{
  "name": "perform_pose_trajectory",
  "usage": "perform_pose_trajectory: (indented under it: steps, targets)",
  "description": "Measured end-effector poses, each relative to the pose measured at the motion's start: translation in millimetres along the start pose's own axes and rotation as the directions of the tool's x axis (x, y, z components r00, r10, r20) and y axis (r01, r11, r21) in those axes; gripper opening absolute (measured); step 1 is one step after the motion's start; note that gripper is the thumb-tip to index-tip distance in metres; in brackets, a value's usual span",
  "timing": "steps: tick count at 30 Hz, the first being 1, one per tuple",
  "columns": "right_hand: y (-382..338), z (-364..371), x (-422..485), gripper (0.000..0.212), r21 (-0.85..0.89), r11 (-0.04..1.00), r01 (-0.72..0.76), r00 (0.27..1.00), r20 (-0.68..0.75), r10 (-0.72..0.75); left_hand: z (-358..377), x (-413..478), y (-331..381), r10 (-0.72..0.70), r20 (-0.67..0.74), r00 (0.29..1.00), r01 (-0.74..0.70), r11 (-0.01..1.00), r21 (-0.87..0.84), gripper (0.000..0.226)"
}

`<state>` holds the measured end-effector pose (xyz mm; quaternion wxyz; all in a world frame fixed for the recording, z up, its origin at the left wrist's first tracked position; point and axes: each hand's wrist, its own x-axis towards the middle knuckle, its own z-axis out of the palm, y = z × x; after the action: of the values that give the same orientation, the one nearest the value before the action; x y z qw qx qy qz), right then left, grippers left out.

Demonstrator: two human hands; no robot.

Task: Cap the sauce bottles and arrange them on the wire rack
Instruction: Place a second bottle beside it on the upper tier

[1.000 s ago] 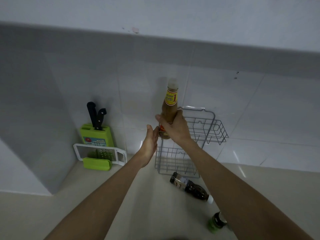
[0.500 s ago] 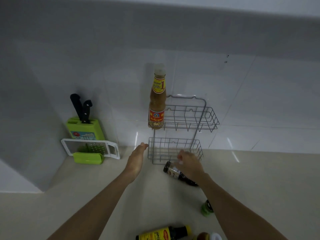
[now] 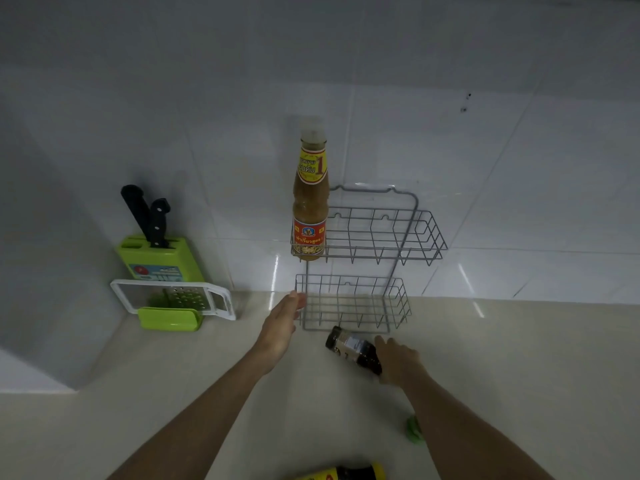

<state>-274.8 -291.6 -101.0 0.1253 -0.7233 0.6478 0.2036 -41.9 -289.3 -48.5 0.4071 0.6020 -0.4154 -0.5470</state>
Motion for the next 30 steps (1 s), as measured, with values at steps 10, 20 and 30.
perform_pose_trajectory:
  steps: [10,20,30]
  targets:
    - [-4,-59,-27,0.044,0.267,0.952,0.15,0.947,-0.317,-0.06,-8,-11,21,0.02,-0.077,0.997,-0.025,0.997,-0.071,0.048]
    - [4,-139,-92,0.038,0.708,0.573,0.413,0.852,-0.522,0.031,-21,-36,67,0.164,-0.124,0.979,-0.164,0.986,0.011,0.048]
    - [2,-261,-102,0.031,0.596,0.339,0.728,0.492,-0.798,0.348,-15,-30,144,0.349,-0.065,0.935,-0.345,0.936,0.066,0.059]
